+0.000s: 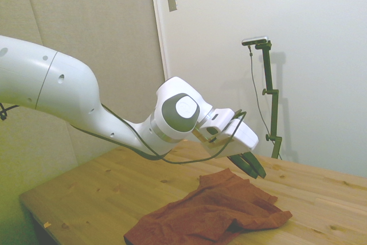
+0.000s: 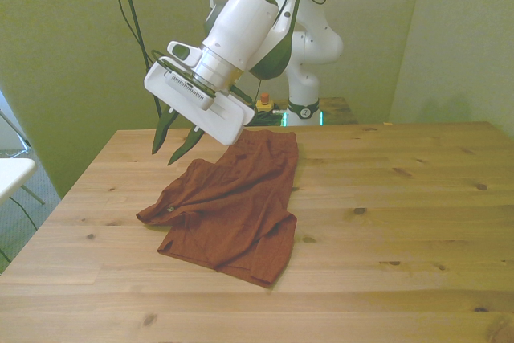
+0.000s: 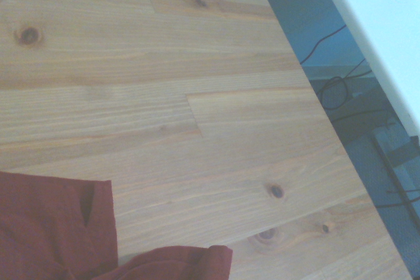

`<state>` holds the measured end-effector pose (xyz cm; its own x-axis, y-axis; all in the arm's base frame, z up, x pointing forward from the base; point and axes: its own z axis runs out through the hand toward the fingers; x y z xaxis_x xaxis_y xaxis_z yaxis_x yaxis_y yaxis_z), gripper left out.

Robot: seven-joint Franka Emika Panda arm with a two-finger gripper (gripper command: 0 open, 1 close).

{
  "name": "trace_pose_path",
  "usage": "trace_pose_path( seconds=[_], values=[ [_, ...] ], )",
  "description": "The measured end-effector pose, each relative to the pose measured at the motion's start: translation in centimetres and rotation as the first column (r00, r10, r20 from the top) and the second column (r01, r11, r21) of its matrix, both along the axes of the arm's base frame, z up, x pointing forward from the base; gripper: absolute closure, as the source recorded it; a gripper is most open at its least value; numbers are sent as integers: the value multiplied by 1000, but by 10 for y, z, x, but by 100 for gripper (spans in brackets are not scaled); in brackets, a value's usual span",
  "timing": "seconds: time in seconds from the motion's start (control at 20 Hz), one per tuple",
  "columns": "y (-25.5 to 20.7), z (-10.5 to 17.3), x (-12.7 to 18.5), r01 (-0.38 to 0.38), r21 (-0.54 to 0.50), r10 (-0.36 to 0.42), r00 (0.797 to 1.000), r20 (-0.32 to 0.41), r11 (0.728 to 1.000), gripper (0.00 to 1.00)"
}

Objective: Fold the shorts

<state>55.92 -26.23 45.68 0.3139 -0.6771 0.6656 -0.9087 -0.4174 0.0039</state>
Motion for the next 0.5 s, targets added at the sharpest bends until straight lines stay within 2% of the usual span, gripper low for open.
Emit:
trace_pose_path(
  seconds=[0.15, 0.25, 0.4, 0.5],
  values=[
    [29, -4, -11, -29, 118, 30, 999, -10, 993, 0],
    [68, -11, -30, -62, 213, 72, 997, -41, 975, 0],
    [139, -19, -68, -112, 351, 155, 983, -96, 930, 0],
    [184, -27, -100, -146, 445, 216, 970, -113, 884, 0]
  ],
)
